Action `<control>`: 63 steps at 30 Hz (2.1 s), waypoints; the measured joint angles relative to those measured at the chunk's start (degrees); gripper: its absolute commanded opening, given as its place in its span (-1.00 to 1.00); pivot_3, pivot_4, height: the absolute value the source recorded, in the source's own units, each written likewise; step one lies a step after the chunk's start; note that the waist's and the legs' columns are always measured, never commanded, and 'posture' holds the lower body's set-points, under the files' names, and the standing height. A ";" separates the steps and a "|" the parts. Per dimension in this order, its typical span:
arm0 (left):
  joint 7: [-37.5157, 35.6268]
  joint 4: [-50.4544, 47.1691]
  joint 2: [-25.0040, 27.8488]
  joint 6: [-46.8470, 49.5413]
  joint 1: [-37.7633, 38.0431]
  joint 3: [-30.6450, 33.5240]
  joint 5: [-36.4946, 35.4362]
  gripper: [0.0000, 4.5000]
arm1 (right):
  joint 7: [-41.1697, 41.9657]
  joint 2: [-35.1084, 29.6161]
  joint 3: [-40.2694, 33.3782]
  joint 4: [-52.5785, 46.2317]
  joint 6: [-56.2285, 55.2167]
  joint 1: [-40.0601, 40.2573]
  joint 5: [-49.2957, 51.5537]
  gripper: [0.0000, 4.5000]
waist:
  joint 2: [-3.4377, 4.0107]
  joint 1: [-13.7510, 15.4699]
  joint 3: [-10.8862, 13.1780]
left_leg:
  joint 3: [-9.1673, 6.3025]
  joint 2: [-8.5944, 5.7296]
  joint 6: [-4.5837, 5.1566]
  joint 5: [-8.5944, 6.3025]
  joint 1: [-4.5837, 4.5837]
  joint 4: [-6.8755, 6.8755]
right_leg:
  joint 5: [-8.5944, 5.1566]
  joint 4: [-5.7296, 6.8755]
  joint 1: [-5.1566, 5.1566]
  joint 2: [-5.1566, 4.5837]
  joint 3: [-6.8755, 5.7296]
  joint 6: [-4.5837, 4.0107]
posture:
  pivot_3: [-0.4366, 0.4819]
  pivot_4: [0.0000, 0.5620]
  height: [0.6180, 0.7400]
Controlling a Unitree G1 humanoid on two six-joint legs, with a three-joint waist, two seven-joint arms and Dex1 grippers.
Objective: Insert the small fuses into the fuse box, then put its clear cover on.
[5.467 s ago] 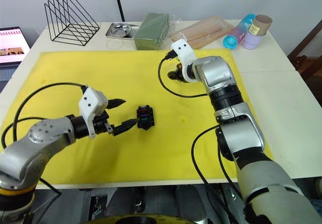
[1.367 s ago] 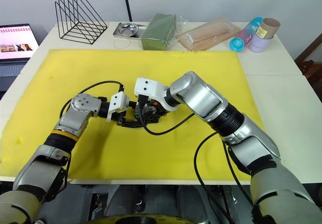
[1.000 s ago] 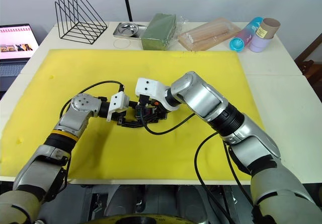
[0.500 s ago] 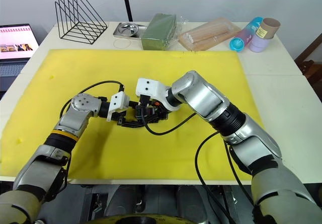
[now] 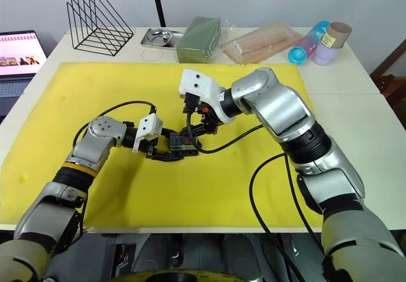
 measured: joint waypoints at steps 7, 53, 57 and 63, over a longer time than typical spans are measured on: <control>-0.23 -0.23 0.21 0.45 0.01 -0.01 -0.02 0.29 | -2.15 3.11 -2.72 0.37 0.09 4.39 3.38 -0.81 | 0.00 -0.03 0.00 | 0.01 0.00 0.00 0.00 0.00 0.00 | 0.00 0.00 0.01 0.00 0.00 0.00 | -0.05 -0.47 1.00; 0.75 -2.00 1.08 1.05 2.20 0.33 0.88 0.29 | -4.12 7.56 -0.12 7.64 -17.04 13.10 -1.17 -0.97 | 0.08 -1.19 -0.83 | 0.00 0.04 0.01 -0.01 0.20 -0.04 | -0.03 -0.01 0.19 0.10 0.07 0.00 | -0.05 -0.47 1.00; 0.74 -4.38 1.83 1.41 3.35 0.93 0.46 0.29 | -2.94 4.72 -2.91 5.72 -14.40 13.18 0.71 -0.97 | 0.09 -1.20 -0.80 | 0.00 0.04 0.01 -0.01 0.09 -0.07 | -0.03 -0.03 0.07 0.08 0.07 0.00 | -0.05 -0.47 1.00; 0.61 -8.14 4.63 3.06 5.04 1.06 0.05 0.85 | 0.26 -2.09 -4.81 0.43 -14.44 13.32 1.61 -0.56 | 0.07 -1.67 -0.78 | 0.01 0.06 0.01 -0.01 0.10 -0.13 | -0.03 -0.04 0.03 0.10 0.08 -0.01 | -0.05 -0.47 1.00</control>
